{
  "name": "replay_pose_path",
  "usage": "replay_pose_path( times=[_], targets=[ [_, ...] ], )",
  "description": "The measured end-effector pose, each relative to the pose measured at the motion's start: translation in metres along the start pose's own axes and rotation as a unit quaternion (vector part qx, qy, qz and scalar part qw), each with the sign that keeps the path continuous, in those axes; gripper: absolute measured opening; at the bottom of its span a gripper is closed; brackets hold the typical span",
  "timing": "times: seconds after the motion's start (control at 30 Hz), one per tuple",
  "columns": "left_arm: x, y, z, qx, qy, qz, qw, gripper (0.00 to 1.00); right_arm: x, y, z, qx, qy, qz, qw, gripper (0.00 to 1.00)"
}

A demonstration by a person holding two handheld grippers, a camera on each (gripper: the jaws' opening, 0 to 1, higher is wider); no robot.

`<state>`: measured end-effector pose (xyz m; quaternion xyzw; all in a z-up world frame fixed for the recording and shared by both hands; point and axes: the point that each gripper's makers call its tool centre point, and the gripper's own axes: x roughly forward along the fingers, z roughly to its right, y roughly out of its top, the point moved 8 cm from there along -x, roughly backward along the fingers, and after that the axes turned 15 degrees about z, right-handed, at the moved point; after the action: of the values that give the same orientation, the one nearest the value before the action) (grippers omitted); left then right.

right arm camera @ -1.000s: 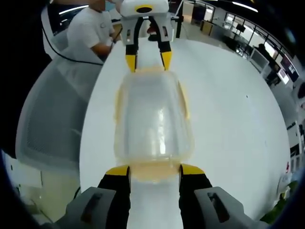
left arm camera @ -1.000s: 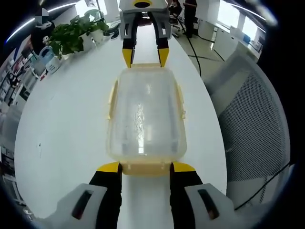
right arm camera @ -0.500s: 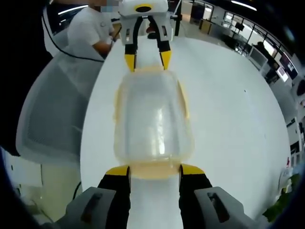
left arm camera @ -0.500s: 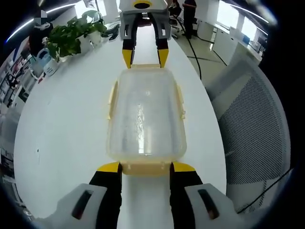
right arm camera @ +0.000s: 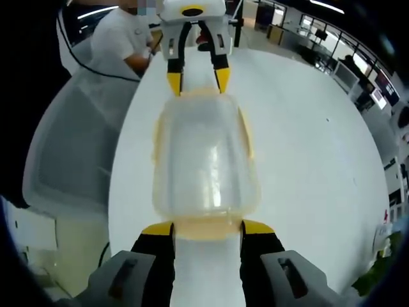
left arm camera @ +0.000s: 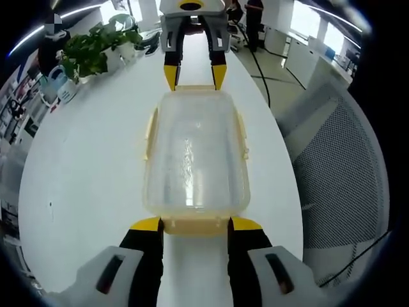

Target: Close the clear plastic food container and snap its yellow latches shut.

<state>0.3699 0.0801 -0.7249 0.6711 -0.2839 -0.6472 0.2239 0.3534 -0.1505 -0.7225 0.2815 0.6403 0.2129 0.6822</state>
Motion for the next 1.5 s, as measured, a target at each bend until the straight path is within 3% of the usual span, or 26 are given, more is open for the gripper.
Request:
replay_pose_path(
  times=[1.5],
  targets=[
    [0.007,-0.0016,0.0055,-0.016,-0.004,-0.022,0.9996,0.39,0.0083,-0.0091,-0.0024,-0.008,0.008,0.004,0.9999,0.38]
  ],
)
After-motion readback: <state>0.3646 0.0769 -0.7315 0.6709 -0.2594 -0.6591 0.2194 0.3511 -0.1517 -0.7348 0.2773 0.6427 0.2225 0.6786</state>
